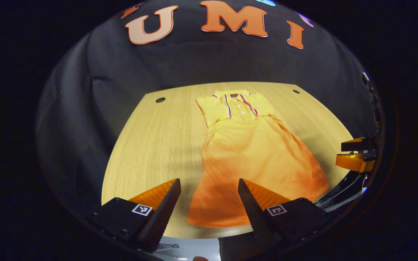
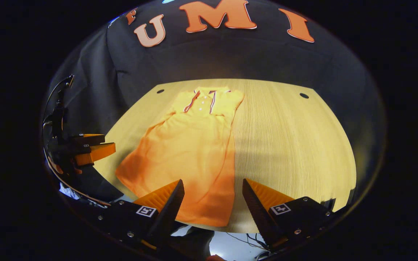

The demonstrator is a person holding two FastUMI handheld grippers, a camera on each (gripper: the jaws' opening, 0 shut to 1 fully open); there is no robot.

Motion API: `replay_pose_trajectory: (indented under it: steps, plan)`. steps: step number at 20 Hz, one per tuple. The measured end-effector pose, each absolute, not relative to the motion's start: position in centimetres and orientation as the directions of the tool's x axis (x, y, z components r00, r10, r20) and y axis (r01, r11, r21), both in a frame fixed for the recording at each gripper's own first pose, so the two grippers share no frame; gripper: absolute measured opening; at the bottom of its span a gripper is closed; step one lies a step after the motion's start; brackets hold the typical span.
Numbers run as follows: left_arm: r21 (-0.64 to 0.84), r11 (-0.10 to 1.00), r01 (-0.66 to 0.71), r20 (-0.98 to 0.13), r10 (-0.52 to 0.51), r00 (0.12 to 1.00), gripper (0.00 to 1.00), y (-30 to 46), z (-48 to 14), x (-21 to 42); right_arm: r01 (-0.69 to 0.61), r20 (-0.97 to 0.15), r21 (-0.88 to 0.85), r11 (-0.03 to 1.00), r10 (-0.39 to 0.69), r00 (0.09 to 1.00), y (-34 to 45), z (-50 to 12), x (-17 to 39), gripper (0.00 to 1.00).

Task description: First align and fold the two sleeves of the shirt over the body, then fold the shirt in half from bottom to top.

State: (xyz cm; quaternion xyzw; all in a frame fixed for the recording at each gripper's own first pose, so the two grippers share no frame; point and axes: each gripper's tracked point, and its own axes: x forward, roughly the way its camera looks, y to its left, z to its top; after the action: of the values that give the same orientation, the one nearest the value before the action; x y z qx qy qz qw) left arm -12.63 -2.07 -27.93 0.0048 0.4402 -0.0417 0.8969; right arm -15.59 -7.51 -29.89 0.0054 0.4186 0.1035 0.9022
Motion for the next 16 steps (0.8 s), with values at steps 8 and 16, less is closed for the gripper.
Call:
replay_pose_trajectory:
  steps: [8, 16]
  plan:
    - [-0.046, 0.997, 0.055, -0.913, -0.065, 0.402, 0.98, -0.8, -36.7, -12.6, -0.130, -0.888, 0.090, 0.987, 0.139, 0.437, -8.8, -36.5, -20.2, 0.98]
    - [-0.022, 0.995, 0.098, -0.957, -0.050, 0.284, 0.99, -0.4, -39.4, -14.1, -0.083, -0.925, 0.133, 0.988, 0.154, 0.346, -7.9, -38.6, -21.7, 0.94]
